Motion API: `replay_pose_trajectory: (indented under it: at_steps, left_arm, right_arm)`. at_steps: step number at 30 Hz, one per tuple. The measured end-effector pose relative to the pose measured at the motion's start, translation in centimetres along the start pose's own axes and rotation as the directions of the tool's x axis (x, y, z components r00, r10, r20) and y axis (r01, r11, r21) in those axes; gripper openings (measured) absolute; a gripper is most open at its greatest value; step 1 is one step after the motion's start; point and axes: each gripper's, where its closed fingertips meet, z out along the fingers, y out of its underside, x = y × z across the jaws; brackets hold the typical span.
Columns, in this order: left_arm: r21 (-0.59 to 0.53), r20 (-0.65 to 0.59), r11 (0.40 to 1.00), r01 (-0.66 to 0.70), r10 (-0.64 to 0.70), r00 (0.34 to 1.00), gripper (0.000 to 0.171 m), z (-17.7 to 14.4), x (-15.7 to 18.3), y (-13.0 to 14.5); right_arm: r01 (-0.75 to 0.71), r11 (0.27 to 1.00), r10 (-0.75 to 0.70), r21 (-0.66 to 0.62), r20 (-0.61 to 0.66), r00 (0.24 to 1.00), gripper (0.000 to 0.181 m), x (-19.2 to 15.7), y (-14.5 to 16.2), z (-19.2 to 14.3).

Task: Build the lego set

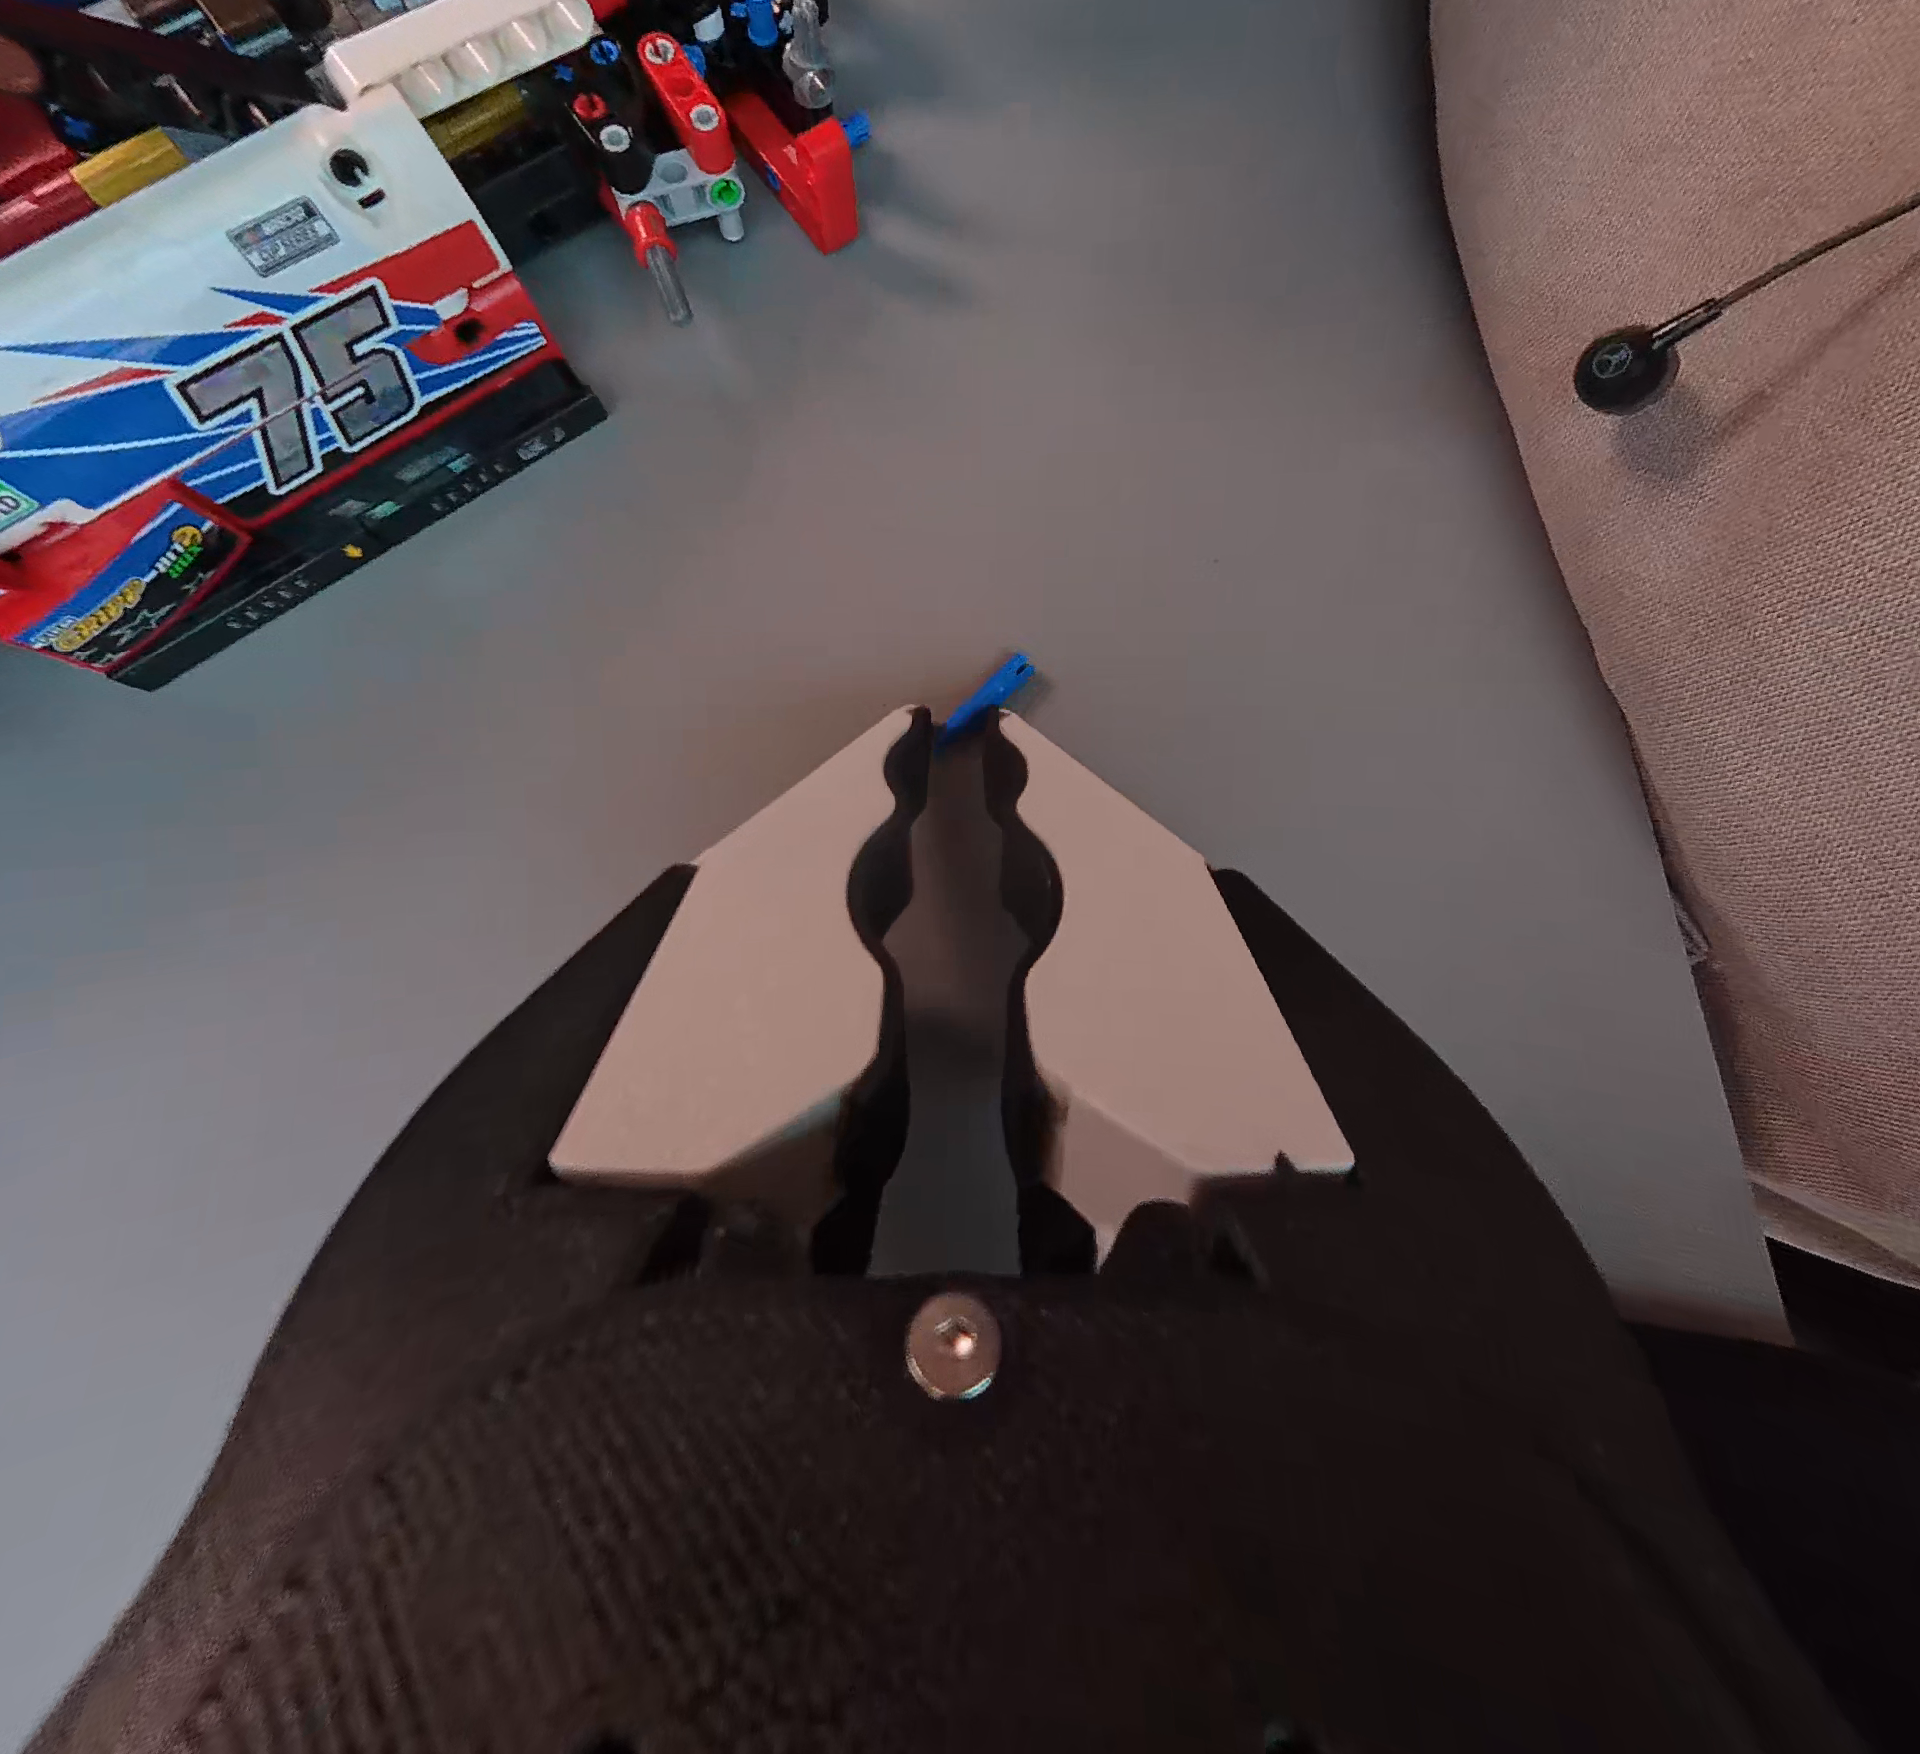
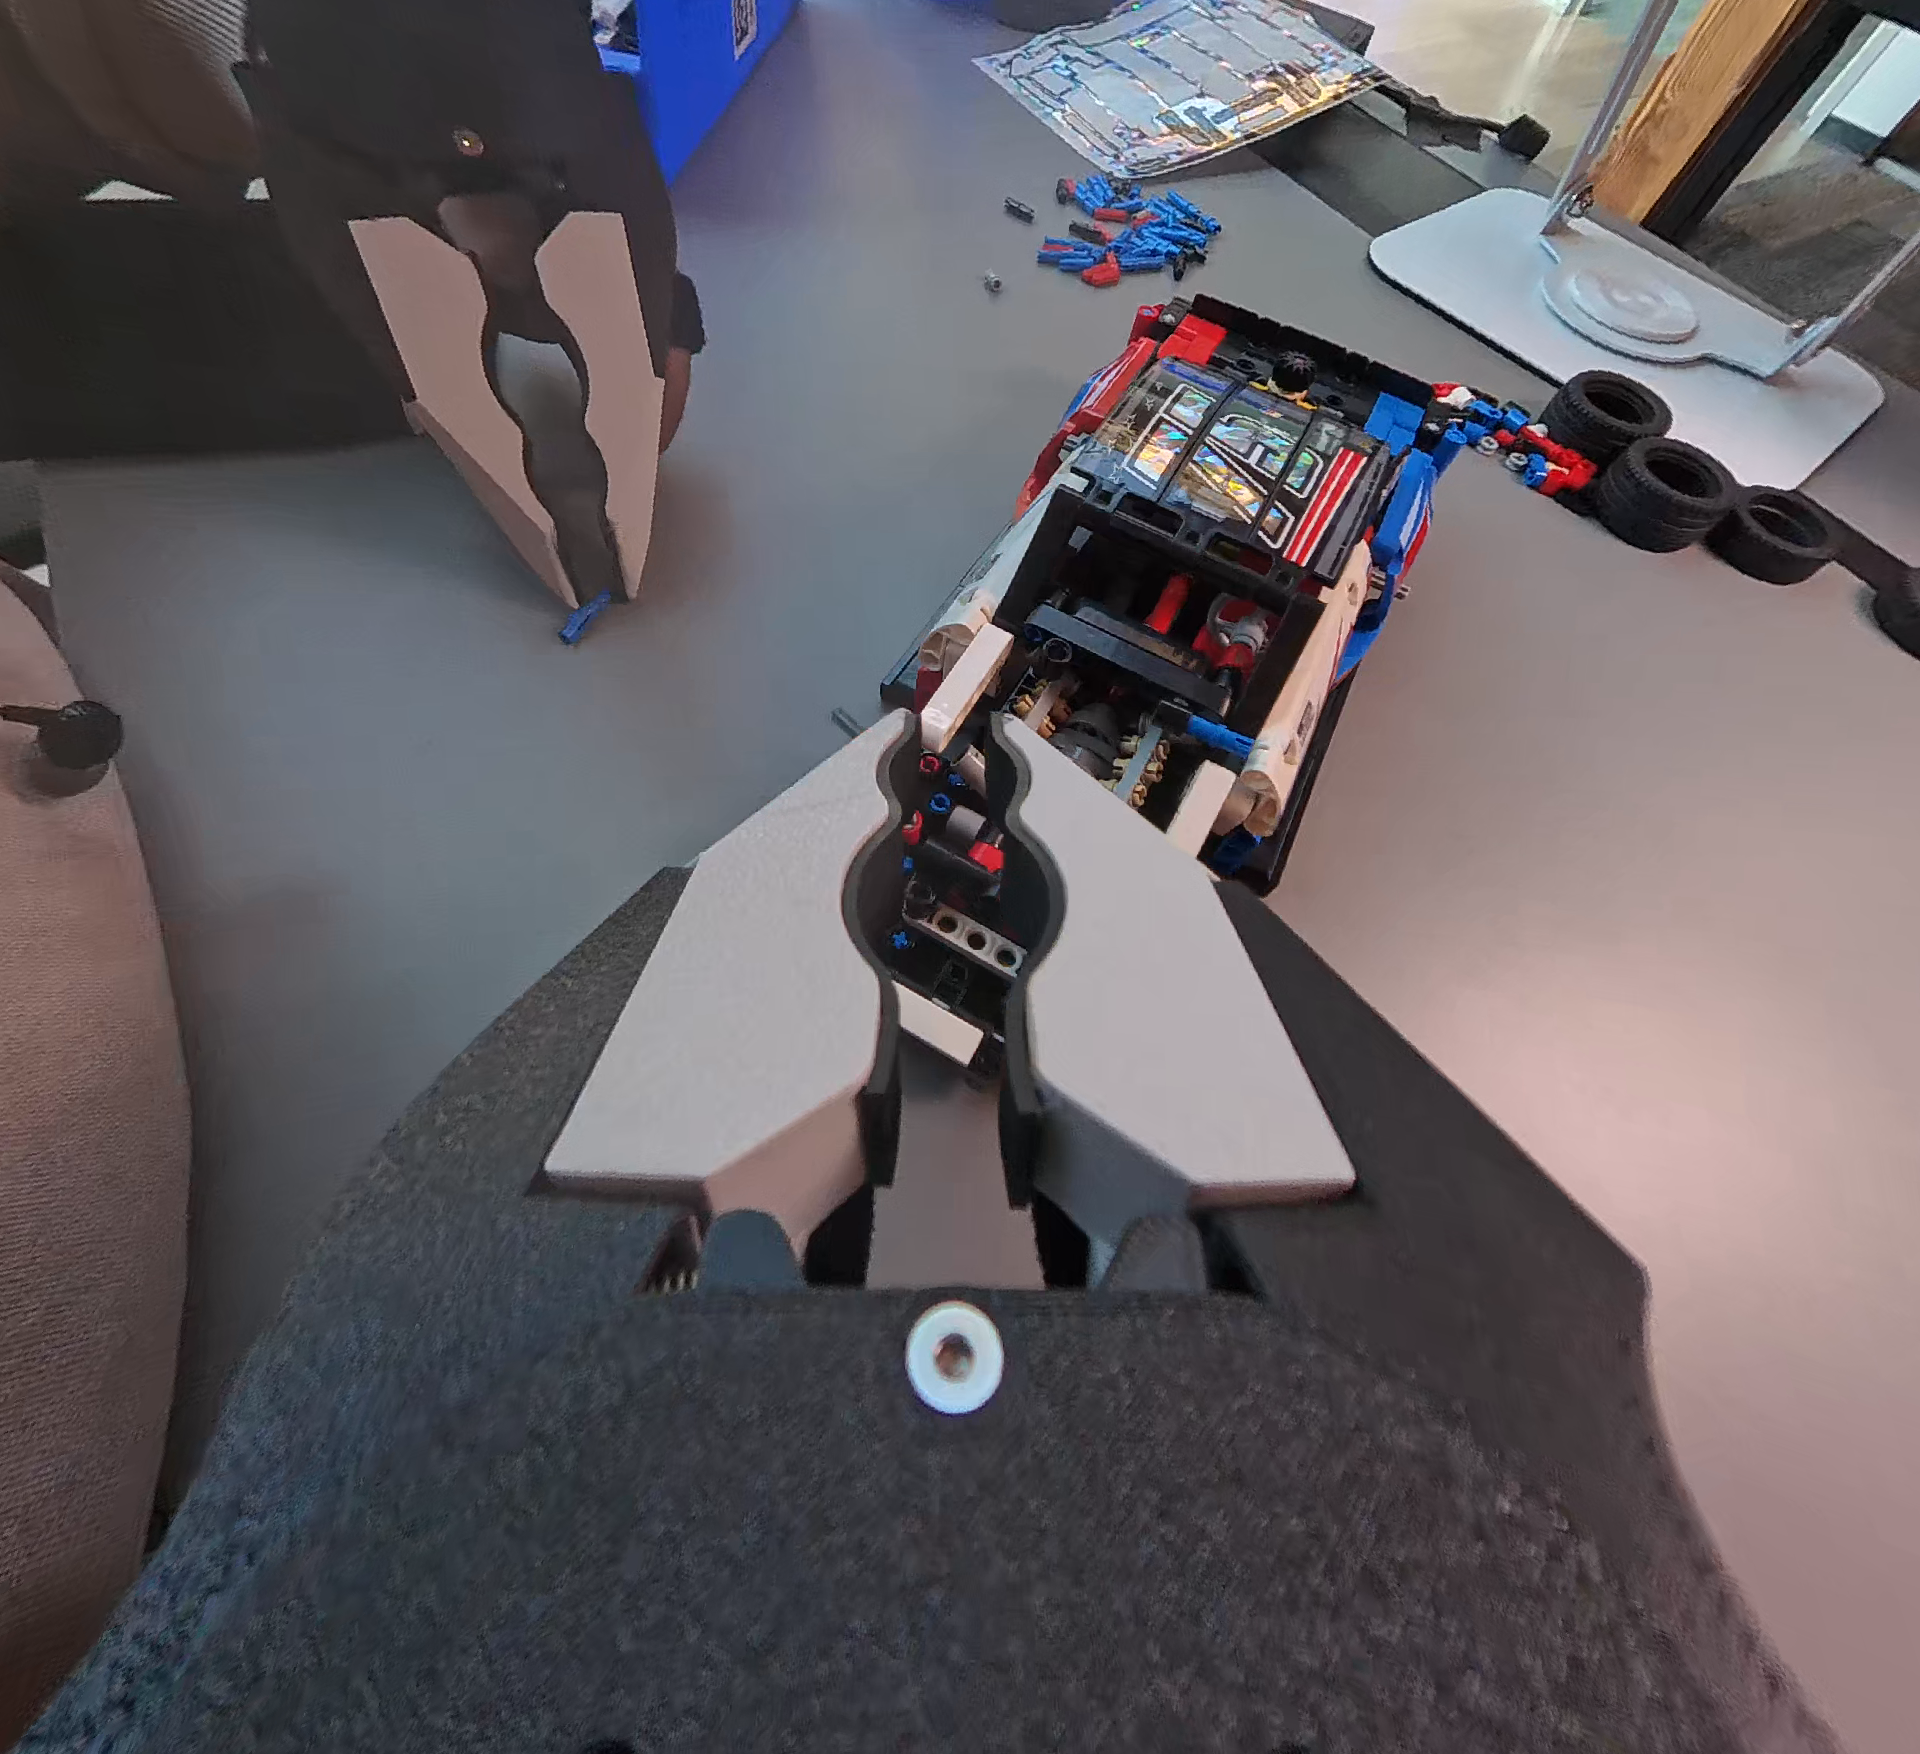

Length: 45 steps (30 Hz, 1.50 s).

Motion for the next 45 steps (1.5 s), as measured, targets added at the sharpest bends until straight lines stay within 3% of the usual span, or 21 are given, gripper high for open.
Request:
replay_pose_trajectory:
  at_steps: [8,23,28,32,36,39,45]
  left_arm:
    - [0.036,-0.012,0.999,-0.007,0.007,1.0,0.016,0.0,1.4,0.1]
    - [0.022,0.026,0.995,-0.095,0.094,0.995,0.004,0.2,2.2,-0.1]
    - [0.034,0.06,0.997,0.071,-0.073,0.996,0.003,-0.1,0.6,-1.6]
    - [0.069,0.041,0.973,0.219,-0.222,0.974,0.003,-1.6,-1.9,-5.3]
    - [0.022,0.084,0.977,0.21,-0.211,0.974,0.003,-1.9,-4.7,-8.8]
    - [-0.052,0.116,0.984,0.171,-0.164,0.98,0.004,-1.5,-6.4,-9.8]
    - [-0.088,0.133,0.979,0.185,-0.173,0.976,0.003,-0.8,-7.7,-9.8]
  right_arm:
    - [0.011,1.0,-0.01,-0.014,0.01,1.0,0.009,-0.7,0.7,0.5]
    - [0.023,0.999,-0.023,-0.029,0.004,1.0,0.008,-0.3,1.2,0.5]
    - [0.163,0.986,-0.163,-0.042,0.005,0.987,0.009,1.4,1.0,-0.1]
    - [0.418,0.906,-0.406,-0.074,0.135,0.904,0.013,2.2,0.8,0.6]
    - [0.614,0.786,-0.579,-0.071,0.26,0.773,0.02,2.9,0.5,2.7]
    - [0.65,0.757,-0.581,-0.061,0.392,0.713,0.023,3.3,0.4,4.0]
    - [0.693,0.713,-0.517,-0.1,0.593,0.617,0.02,3.7,1.6,5.9]
